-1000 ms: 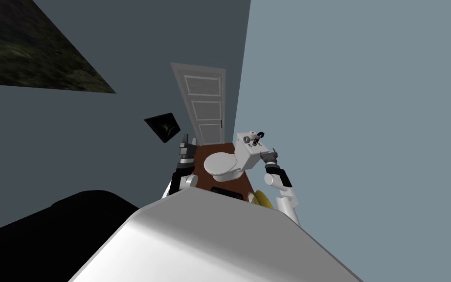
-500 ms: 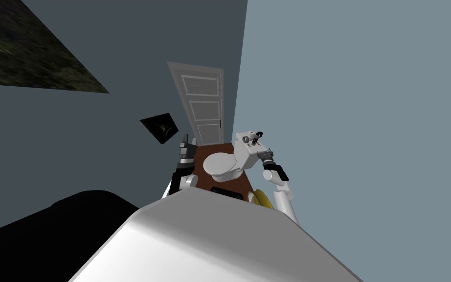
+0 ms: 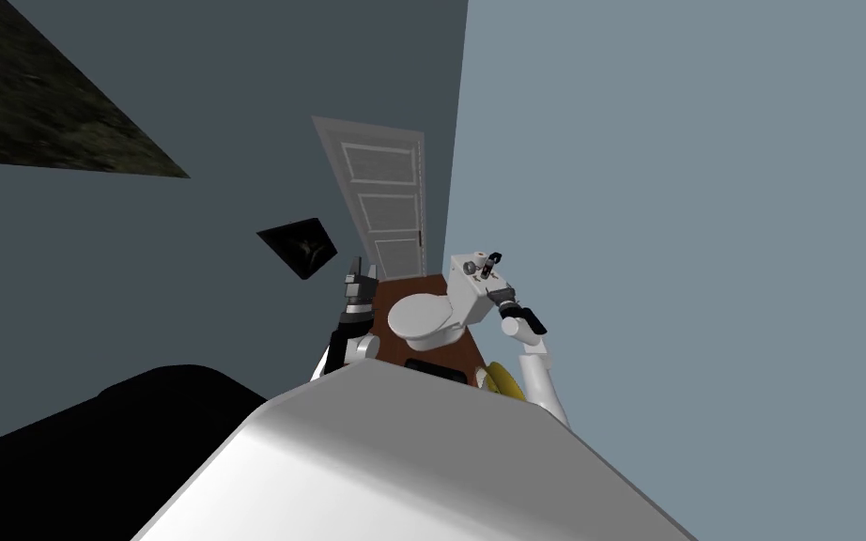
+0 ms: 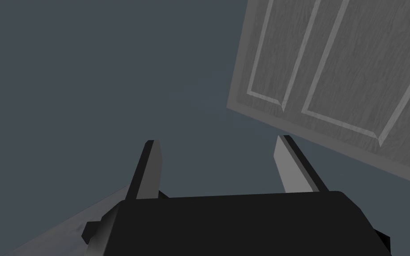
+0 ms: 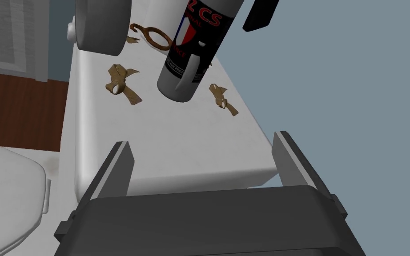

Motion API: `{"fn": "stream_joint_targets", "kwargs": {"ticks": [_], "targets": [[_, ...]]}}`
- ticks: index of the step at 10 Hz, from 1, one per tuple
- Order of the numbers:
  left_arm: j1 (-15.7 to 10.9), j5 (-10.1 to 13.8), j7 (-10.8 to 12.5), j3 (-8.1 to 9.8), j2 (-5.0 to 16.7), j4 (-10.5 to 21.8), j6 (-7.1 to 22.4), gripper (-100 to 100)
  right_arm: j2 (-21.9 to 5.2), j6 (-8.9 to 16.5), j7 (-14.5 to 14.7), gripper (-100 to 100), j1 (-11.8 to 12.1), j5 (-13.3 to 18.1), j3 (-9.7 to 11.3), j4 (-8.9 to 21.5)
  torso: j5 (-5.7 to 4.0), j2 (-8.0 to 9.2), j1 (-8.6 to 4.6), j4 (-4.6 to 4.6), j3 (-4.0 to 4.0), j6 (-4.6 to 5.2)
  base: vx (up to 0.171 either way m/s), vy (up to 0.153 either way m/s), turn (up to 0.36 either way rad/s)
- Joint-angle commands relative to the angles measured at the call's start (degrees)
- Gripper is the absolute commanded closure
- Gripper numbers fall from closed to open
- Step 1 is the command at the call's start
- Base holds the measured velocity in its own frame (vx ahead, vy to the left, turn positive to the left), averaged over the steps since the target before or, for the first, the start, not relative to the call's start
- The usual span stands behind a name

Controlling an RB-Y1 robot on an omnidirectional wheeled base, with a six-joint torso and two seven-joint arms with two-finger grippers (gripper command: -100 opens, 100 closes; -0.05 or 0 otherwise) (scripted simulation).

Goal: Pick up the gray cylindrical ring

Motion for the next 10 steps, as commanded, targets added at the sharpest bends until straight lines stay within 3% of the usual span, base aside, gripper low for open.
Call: {"fn": "stream_joint_targets", "kwargs": {"ticks": [1, 2, 5, 7, 8, 10], "targets": [[0.0, 0.0, 0.0, 0.0, 0.0, 0.0, 0.0, 0, -0.04, 2.45, -0.87, -100, -0.88, -0.8, 0.0, 0.67, 0.0, 0.0, 0.0, 0.0, 0.0, 0.0, 0.032, 0.013, -0.044], [0.0, 0.0, 0.0, 0.0, 0.0, 0.0, 0.0, 0, 0.16, 4.24, -2.24, -100, -3.02, -2.09, 0.0, 2.28, -0.01, 0.01, -0.01, -0.01, 0.0, 0.0, 0.027, 0.015, -0.081], [0.0, 0.0, 0.0, 0.0, 0.0, 0.0, 0.0, 0, 0.38, 8.07, -3.56, -100, -5.16, -3.3, 0.03, 3.83, 0.0, -0.02, 0.0, -0.01, -0.02, 0.0, 0.036, 0.015, -0.058], [0.0, 0.0, 0.0, 0.0, 0.0, 0.0, 0.0, 0, 0.83, 12.33, -6.08, -100, -9.23, -5.55, 0.17, 6.74, 0.0, -0.06, -0.02, -0.02, -0.04, 0.01, 0.058, 0.013, -0.107], [0.0, 0.0, 0.0, 0.0, 0.0, 0.0, 0.0, 0, 0.83, 13.46, -6.08, -100, -9.38, -5.55, 0.17, 6.74, 0.0, -0.13, 0.0, -0.03, -0.08, 0.0, 0.056, 0.012, -0.037], [0.0, 0.0, 0.0, 0.0, 0.0, 0.0, 0.0, 0, 1.28, 17.79, -8.43, -100, -13.43, -7.56, 0.35, 9.38, 0.0, -0.11, 0.01, -0.03, -0.07, 0.0, 0.067, 0.018, -0.111]]}}
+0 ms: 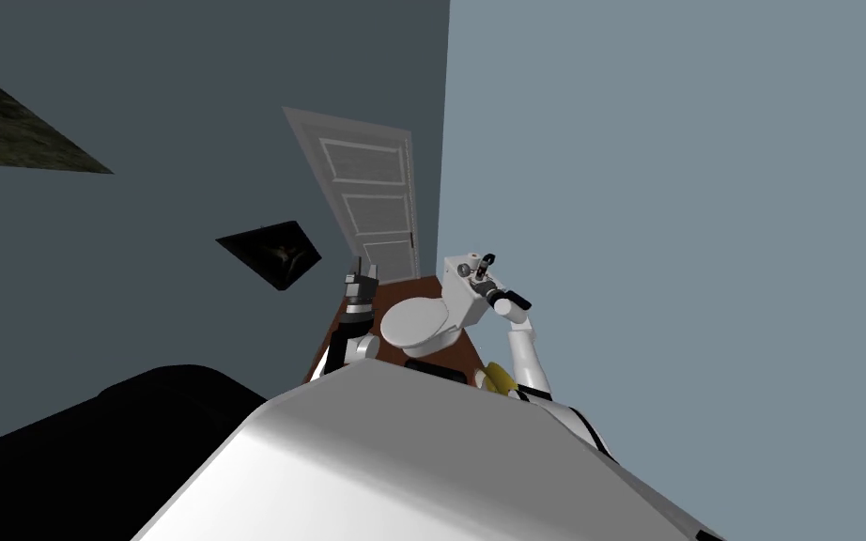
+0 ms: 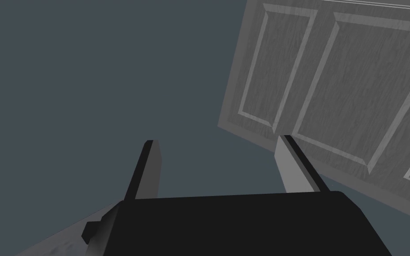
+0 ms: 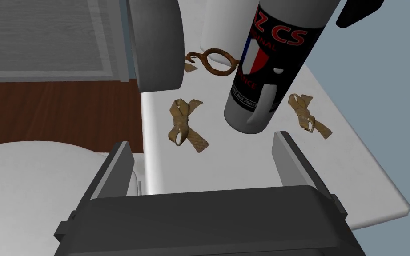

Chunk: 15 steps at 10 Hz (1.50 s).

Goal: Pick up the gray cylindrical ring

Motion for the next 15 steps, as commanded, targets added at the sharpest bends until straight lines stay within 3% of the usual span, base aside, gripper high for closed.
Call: {"fn": "stream_joint_targets", "kwargs": {"ticks": [1, 2, 3, 4, 7, 8, 10, 15], "targets": [[0.0, 0.0, 0.0, 0.0, 0.0, 0.0, 0.0, 0, 0.04, 2.86, -1.47, -100, -2.86, -2.29, 0.42, 2.7, 0.0, 0.0, 0.0, 0.0, 0.0, 0.0, 0.107, 0.016, -0.138], [0.0, 0.0, 0.0, 0.0, 0.0, 0.0, 0.0, 0, 0.04, 3.94, -1.47, -100, -3.06, -2.29, 0.42, 2.7, 0.0, -0.1, -0.01, -0.02, -0.06, -0.01, 0.076, 0.007, -0.024], [-0.01, 0.0, 0.0, 0.0, 0.0, 0.0, 0.0, 0, 0.29, 5.91, -2.51, -100, -4.9, -3.16, 0.51, 3.87, -0.02, -0.03, -0.05, -0.02, -0.03, -0.02, 0.049, -0.003, -0.073], [0.0, 0.0, 0.0, 0.0, 0.0, 0.0, 0.0, 0, 0.29, 6.22, -2.51, -100, -4.9, -3.16, 0.51, 3.87, -0.02, 0.05, -0.09, 0.0, 0.02, 0.0, 0.035, -0.002, -0.038], [-0.01, 0.0, 0.0, 0.0, 0.0, 0.0, 0.0, 0, 1.22, 11.83, -5.26, -100, -9.73, -5.39, 0.69, 6.87, -0.02, 0.16, -0.09, 0.02, 0.07, -0.02, 0.029, 0.0, -0.039], [-0.02, 0.0, 0.0, 0.0, 0.0, 0.0, 0.0, 0, 1.22, 12.15, -5.26, -100, -9.73, -5.39, 0.69, 6.87, -0.02, 0.25, -0.07, 0.05, 0.13, -0.04, 0.0, 0.0, 0.0], [-0.02, 0.0, 0.0, 0.0, 0.0, 0.0, 0.0, 0, 1.97, 15.13, -6.67, -100, -12.17, -6.51, 0.72, 8.36, -0.02, 0.33, -0.07, 0.06, 0.18, -0.01, -0.009, 0.012, -0.036], [-0.01, 0.0, 0.0, 0.0, 0.0, 0.0, 0.0, 0, 1.97, 15.13, -6.67, -100, -12.17, -6.51, 0.72, 8.36, -0.03, 0.33, -0.09, 0.05, 0.18, 0.01, 0.003, -0.003, 0.01]]}}
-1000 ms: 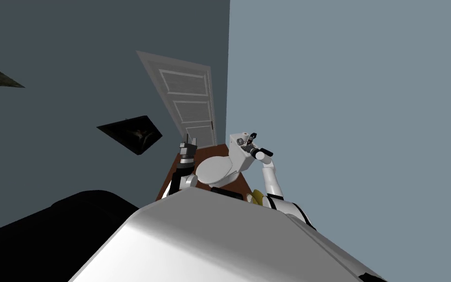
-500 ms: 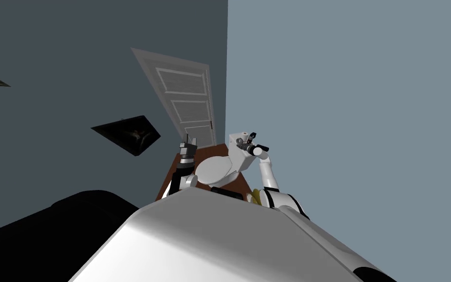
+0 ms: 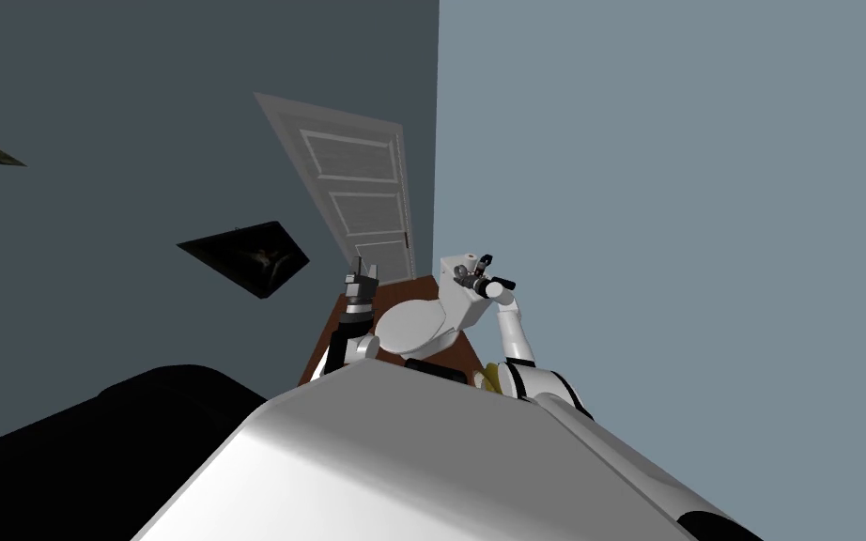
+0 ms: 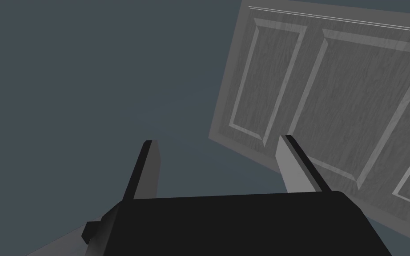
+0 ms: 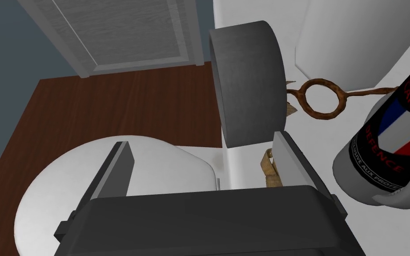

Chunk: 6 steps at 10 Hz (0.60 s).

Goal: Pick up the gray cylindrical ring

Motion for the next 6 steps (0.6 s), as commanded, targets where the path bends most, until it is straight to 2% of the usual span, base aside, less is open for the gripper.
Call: {"fn": "stream_joint_targets", "kwargs": {"ticks": [1, 4, 5, 6], "targets": [[0.0, 0.0, 0.0, 0.0, 0.0, 0.0, 0.0, 0, 0.0, 0.0, 0.0, -100, 0.0, 0.0, 0.0, 0.0, 0.0, 0.0, 0.0, 0.0, 0.0, 0.0, -0.006, 0.009, -0.025], [0.0, 0.0, 0.0, 0.0, 0.0, 0.0, 0.0, 0, 0.0, 0.0, 0.0, -100, 0.0, 0.0, 0.0, 0.0, -0.01, -0.03, -0.05, 0.0, -0.02, -0.01, 0.003, -0.004, 0.011], [0.0, 0.0, 0.0, 0.0, 0.0, 0.0, 0.0, 0, -0.77, 0.71, -0.13, -100, 0.18, 0.42, -0.55, -0.71, -0.01, -0.03, -0.04, -0.01, -0.02, 0.0, -0.088, -0.039, -0.096], [0.0, 0.0, 0.0, 0.0, 0.0, 0.0, 0.0, 0, -1.24, 1.37, -0.26, -100, 0.11, 0.75, -0.99, -1.45, -0.04, 0.23, -0.18, 0.03, 0.12, 0.04, -0.176, -0.025, -0.091]]}}
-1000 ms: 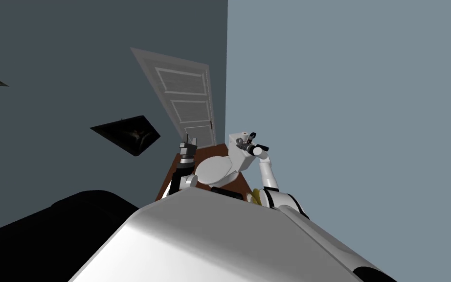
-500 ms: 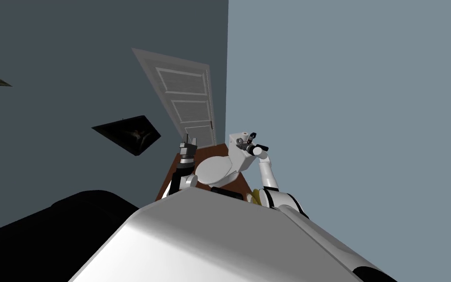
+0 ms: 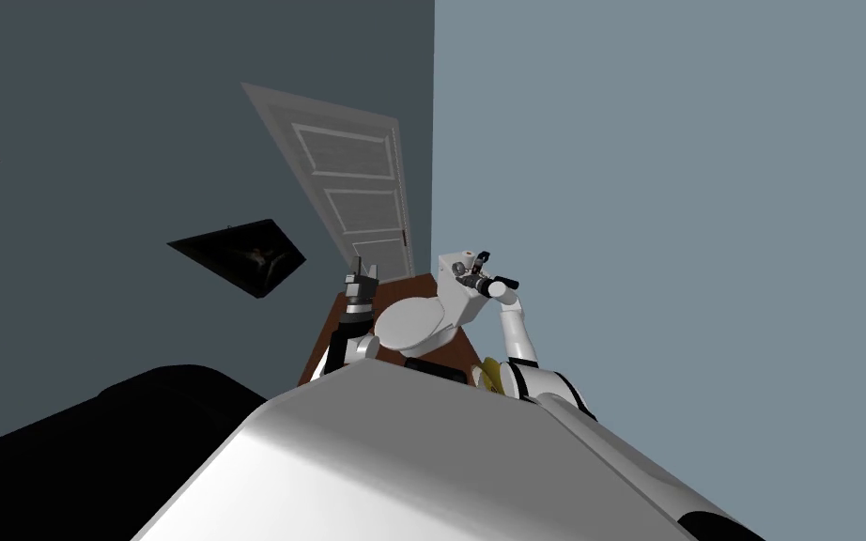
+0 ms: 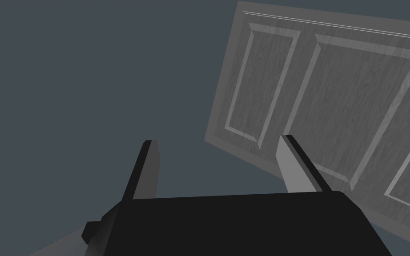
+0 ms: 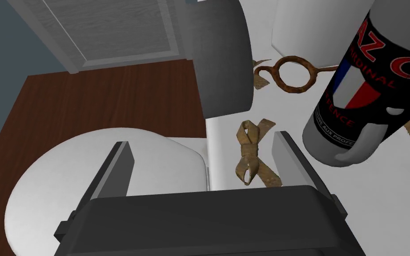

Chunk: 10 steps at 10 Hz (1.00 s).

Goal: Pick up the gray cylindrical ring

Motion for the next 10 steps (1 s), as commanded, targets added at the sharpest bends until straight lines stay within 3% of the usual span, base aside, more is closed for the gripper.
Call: {"fn": "stream_joint_targets", "kwargs": {"ticks": [1, 3, 6, 7, 10], "targets": [[0.0, 0.0, 0.0, 0.0, 0.0, 0.0, 0.0, 0, -0.67, 1.31, -0.36, -100, -0.04, 0.65, -0.74, -1.42, 0.0, 0.0, 0.0, 0.0, 0.0, 0.0, -0.18, -0.01, -0.067], [-0.01, 0.0, 0.0, 0.0, 0.0, 0.0, 0.0, 0, -1.43, 3.58, -1.14, -100, -0.53, 1.35, -1.99, -3.9, 0.02, 0.23, 0.07, 0.06, 0.14, -0.01, -0.195, -0.002, -0.068], [0.0, 0.0, 0.0, 0.0, 0.0, 0.0, 0.0, 0, -2.12, 6.37, -3.04, -100, -1.03, 0.96, -3.11, -6.55, 0.02, -0.15, 0.06, -0.01, -0.06, -0.03, -0.083, -0.024, -0.021], [0.01, 0.0, 0.0, 0.0, 0.0, 0.0, 0.0, 0, -1.36, 5.64, -3.48, -100, -0.43, 0.09, -2.56, -4.41, 0.01, -0.29, 0.03, -0.05, -0.15, -0.02, 0.119, -0.029, 0.079], [0.04, 0.0, 0.0, 0.0, 0.0, 0.0, -0.01, 0, -0.6, 4.15, -3.29, -100, -0.35, -0.7, -1.49, -2.48, 0.03, -1.34, 0.18, -0.29, -0.76, -0.05, 0.217, 0.003, 0.048]]}}
